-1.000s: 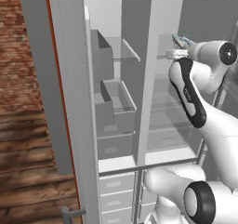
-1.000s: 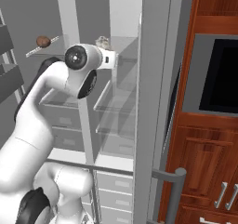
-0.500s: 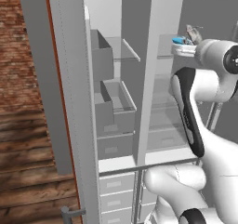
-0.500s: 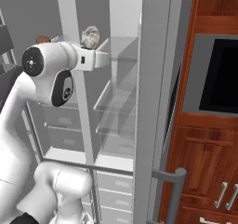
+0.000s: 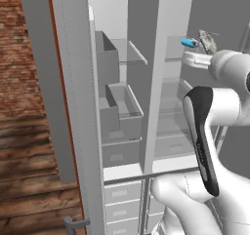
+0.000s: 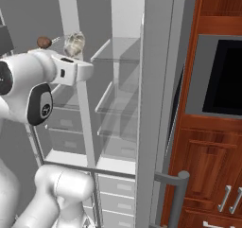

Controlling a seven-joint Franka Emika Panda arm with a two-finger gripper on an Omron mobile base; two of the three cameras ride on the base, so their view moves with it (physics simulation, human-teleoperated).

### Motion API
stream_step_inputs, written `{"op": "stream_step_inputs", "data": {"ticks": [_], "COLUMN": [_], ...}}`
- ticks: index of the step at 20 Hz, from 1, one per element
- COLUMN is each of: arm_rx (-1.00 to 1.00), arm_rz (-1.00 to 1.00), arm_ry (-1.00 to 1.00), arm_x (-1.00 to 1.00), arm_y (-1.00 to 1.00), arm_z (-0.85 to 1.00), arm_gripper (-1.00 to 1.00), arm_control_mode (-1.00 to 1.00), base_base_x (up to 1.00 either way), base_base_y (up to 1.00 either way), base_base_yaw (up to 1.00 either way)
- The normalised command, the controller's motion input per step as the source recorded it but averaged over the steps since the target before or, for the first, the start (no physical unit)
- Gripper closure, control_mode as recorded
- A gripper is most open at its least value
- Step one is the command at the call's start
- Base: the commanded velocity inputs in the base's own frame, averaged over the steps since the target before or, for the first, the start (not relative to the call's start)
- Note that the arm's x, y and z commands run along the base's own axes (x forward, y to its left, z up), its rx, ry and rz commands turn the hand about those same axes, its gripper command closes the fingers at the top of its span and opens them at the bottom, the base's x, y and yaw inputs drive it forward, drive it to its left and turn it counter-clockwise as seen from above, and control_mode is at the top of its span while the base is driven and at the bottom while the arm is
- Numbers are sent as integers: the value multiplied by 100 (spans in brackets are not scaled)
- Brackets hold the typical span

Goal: There's a fish in the fridge that needs to be moved to the freezer for freezing. Pick up the fish from the fridge, place it on any shelf in the freezer, and close the fridge and freezer doors when done.

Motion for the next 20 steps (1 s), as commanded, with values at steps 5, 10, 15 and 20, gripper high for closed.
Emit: {"op": "stream_step_inputs", "data": {"ticks": [5,10,15,20], "arm_rx": [3,0,0,0], "arm_rz": [16,19,17,4], "arm_ry": [14,21,22,0], "arm_x": [-10,0,0,-2], "arm_y": [16,14,24,28], "arm_z": [0,0,0,0], "arm_gripper": [100,100,100,100], "arm_control_mode": [-100,-100,-100,-100], "base_base_x": [0,0,0,0], "base_base_y": [0,0,0,0], "base_base_yaw": [0,0,0,0]}}
